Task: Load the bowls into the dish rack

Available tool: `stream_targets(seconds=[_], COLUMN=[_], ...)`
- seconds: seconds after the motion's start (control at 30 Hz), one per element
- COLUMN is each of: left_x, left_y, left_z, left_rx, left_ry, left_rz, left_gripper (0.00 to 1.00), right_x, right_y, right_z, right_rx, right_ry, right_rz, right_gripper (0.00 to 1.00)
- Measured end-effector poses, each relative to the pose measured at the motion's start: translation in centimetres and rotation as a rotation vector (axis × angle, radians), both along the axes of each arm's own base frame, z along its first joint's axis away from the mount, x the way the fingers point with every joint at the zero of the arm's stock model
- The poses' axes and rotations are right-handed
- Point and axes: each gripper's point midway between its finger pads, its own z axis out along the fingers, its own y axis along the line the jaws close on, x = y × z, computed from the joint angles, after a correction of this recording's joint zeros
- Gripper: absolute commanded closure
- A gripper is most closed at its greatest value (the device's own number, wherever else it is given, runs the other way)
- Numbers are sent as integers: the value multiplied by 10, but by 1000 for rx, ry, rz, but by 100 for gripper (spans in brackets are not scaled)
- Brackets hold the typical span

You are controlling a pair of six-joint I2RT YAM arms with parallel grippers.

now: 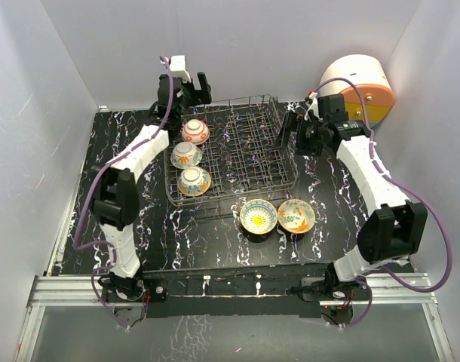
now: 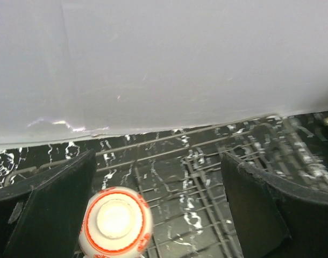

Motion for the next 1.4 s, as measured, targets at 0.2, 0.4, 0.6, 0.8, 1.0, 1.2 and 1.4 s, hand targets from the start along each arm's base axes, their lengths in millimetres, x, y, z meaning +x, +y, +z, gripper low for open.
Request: stream_targets(seconds=[0.2,0.4,0.6,0.8,1.0,1.2,1.4], left_x=[-67,-176,-310,-370,-423,-448,-445], left_y=[-3,-93,-158,-166,-204,-233,-234], left_z=[45,43,-11,-41,-91,-159,-197], left_rx=[-36,80,212,270,363,501,590], left_ry=[52,153,311,380,447,522,540], left_rz=[-75,-343,-660,-788,-932,-971,-913], left_gripper=[6,7,17,22,23,26,33], right_x=[-22,-34,-21,2,11,7,0], right_y=[-5,-18,-37,-66,-97,-113,-111], right_z=[-9,-28,-24,-26,-28,-42,-47], right_rx=[-9,-53,-50,-11,18,40,49], right_ry=[21,80,98,117,118,144,158], right_rz=[-10,-79,-198,-321,-408,-443,-437], right_gripper=[1,1,1,1,1,1,1])
